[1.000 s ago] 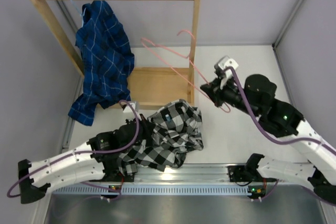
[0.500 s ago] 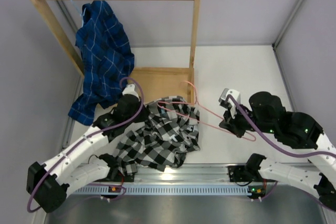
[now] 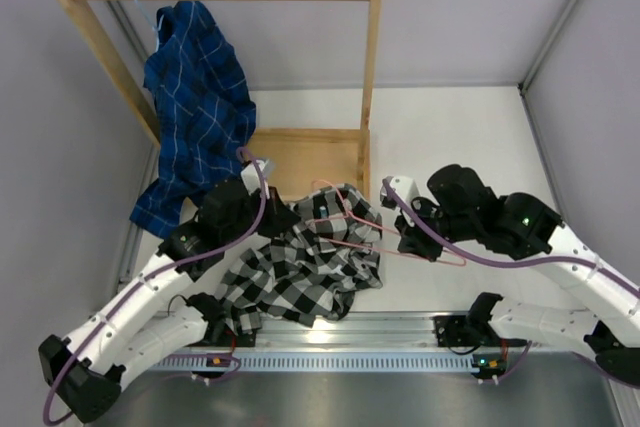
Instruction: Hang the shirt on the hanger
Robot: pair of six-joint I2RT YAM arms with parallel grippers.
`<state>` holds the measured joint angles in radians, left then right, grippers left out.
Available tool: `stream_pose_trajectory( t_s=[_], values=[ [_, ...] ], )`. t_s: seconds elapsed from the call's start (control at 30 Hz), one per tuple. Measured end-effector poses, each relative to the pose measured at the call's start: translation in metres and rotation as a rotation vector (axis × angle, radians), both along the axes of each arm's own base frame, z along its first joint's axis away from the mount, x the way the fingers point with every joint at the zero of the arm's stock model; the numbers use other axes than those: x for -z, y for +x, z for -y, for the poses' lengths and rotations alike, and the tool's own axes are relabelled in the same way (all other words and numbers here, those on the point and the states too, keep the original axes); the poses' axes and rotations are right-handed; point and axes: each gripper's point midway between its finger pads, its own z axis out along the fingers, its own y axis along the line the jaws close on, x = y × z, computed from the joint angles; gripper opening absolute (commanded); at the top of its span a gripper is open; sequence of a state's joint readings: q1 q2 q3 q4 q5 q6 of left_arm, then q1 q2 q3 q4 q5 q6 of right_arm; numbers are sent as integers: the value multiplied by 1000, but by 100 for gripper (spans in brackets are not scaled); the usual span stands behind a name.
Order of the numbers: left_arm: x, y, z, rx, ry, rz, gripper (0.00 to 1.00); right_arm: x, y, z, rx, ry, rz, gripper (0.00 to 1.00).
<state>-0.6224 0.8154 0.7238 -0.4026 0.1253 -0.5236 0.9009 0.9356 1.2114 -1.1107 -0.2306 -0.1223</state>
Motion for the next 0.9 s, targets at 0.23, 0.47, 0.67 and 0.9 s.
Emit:
stream_pose_trajectory(
  t_s=[0.23,0.47,0.67,0.9],
  values=[
    [-32,-34,21,220,-117,34,0,-7,1,-27,-115,87,19,0],
    [-89,-50,22,339,-120,144,0,-4,7,-55,-230,140,41,0],
    [-136,-58,16,420,-69,255,0,-2,-3,-72,-337,225,38,0],
    [-152,-65,12,478,-20,291,0,-20,-20,-73,-427,360,102,0]
  ],
)
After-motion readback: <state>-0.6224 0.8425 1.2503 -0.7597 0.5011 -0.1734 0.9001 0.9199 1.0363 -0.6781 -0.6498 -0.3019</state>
